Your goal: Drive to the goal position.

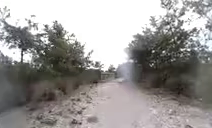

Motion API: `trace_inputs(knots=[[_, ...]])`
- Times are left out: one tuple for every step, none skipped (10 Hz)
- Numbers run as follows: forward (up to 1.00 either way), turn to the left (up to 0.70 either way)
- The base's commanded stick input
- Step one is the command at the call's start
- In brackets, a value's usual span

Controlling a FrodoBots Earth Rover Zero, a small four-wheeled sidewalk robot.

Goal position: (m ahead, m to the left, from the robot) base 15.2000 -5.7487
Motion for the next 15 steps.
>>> trace_inputs(knots=[[0.60, 0.00], [0.60, 0.00], [0.60, 0.00], [0.60, 0.00], [0.60, 0.00], [0.60, 0.00], [0.60, 0.00], [0.60, 0.00], [0.60, 0.00], [0.60, 0.00], [0.60, 0.00], [0.60, 0.00], [0.60, 0.00], [0.60, 0.00], [0.60, 0.00]])
